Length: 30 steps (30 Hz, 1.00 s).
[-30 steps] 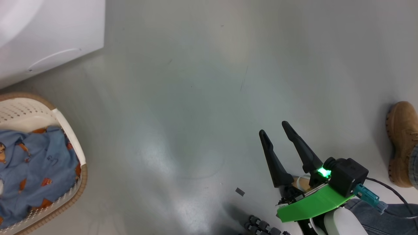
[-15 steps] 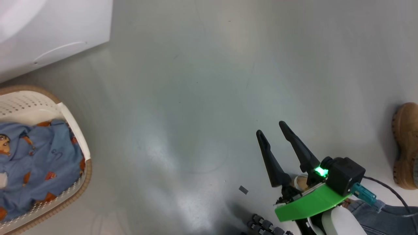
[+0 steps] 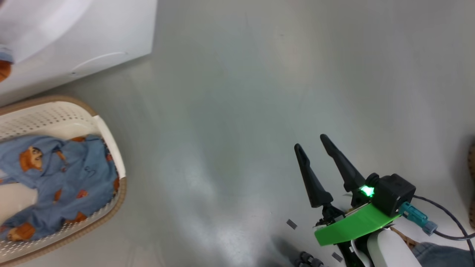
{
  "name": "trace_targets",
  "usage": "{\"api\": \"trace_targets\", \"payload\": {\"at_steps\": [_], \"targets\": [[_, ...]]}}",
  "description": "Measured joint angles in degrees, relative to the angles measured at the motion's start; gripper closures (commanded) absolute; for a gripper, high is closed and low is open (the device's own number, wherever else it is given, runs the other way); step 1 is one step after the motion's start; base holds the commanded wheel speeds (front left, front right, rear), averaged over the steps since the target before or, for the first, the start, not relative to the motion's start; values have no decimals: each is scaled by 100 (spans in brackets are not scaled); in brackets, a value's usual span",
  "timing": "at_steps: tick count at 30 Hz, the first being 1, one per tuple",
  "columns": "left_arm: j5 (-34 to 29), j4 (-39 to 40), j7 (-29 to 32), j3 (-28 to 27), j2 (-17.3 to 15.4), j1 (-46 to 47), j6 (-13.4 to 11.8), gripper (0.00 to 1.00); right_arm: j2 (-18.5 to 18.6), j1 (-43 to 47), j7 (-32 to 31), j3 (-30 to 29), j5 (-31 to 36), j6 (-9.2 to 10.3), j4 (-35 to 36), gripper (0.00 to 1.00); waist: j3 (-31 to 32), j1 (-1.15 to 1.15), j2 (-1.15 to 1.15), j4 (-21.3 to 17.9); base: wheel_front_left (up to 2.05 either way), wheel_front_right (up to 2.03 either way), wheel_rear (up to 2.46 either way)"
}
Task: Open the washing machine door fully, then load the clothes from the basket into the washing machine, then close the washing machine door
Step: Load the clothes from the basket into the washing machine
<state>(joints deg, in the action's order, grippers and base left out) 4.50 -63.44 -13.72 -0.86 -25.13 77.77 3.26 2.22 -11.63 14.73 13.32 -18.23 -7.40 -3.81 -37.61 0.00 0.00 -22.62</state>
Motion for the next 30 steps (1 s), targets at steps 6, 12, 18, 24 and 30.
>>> {"api": "trace_targets", "payload": {"at_steps": [6,12,18,24,30], "targets": [[94,70,-53,32,388,-283,-5,0,10,-49,0,-141,62,0,-75,0,171,0,0,288,0,0,0],[335,512,-92,-16,704,-887,10,0,15,-132,0,-307,160,0,-155,0,296,0,0,589,0,0,0],[523,1436,-92,-93,1046,-1808,65,0,26,-134,0,-501,263,0,-223,0,450,0,0,978,0,0,0],[688,2237,-92,-38,1323,-2658,155,0,41,-136,0,-632,483,0,-254,0,588,0,0,1347,0,0,0],[868,2964,-90,-45,1373,-3514,207,0,53,-143,0,-717,639,0,-258,0,676,0,0,1634,0,0,0]]}}
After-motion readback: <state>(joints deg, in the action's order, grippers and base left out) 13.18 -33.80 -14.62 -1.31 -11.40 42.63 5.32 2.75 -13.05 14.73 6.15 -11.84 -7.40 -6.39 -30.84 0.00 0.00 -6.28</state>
